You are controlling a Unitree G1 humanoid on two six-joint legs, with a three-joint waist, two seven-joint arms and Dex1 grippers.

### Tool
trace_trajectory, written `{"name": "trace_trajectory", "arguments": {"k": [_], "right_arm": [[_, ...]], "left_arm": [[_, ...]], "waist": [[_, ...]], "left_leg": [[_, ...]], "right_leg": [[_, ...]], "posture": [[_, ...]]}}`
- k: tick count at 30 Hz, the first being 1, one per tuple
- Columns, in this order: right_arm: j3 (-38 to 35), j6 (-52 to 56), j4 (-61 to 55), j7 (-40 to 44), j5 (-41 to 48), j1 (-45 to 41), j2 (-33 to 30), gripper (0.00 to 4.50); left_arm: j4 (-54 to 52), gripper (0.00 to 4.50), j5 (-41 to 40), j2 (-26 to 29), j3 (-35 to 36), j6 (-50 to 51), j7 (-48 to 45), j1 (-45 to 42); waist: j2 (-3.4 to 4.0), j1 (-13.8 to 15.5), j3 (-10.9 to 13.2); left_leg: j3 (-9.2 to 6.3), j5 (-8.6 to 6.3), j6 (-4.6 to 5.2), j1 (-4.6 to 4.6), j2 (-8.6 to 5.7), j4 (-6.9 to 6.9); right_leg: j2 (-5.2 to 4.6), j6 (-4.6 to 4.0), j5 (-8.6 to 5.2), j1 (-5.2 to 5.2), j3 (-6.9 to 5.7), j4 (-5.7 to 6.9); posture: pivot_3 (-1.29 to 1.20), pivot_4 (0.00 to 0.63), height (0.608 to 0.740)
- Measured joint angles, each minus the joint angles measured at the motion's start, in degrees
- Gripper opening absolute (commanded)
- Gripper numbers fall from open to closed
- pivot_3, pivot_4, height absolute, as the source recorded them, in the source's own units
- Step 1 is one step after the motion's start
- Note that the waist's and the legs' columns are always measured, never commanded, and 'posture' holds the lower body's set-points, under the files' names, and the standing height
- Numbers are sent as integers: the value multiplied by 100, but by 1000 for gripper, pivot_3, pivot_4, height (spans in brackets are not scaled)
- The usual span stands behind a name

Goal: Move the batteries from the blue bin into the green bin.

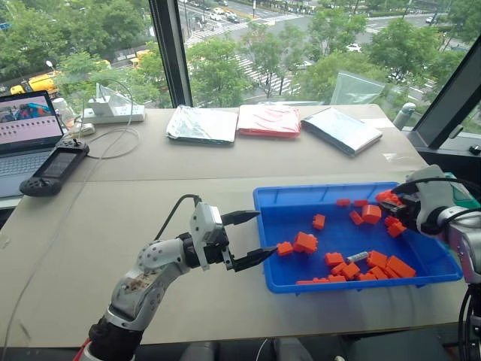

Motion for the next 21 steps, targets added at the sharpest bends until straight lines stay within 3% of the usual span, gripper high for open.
{"name": "trace_trajectory", "arguments": {"k": [1,6,14,21], "right_arm": [[-1,0,-36,37,4,2,-3,4474],[-148,0,-496,401,228,79,-110,4474],[-296,406,-2163,1947,1189,832,-1101,4474],[227,205,-2782,2521,1048,1875,-1758,4474]], "left_arm": [[0,4500,1,1,0,-2,-1,0],[5,4500,2,3,-1,-16,-20,1],[46,4500,2,12,7,-118,-70,34],[49,4500,4,17,5,-120,-86,67]], "waist": [[0,0,0],[1,0,0],[2,7,0],[2,18,1]], "left_leg": [[-1,0,0,0,0,0],[-5,0,0,0,1,-1],[-10,0,1,1,3,-1],[-5,0,0,1,2,1]], "right_leg": [[0,0,0,0,0,0],[0,0,0,-1,0,0],[1,1,0,3,-2,-2],[-1,1,-1,2,-3,-3]], "posture": [[0,150,740],[0,150,740],[0,150,740],[0,150,740]]}}
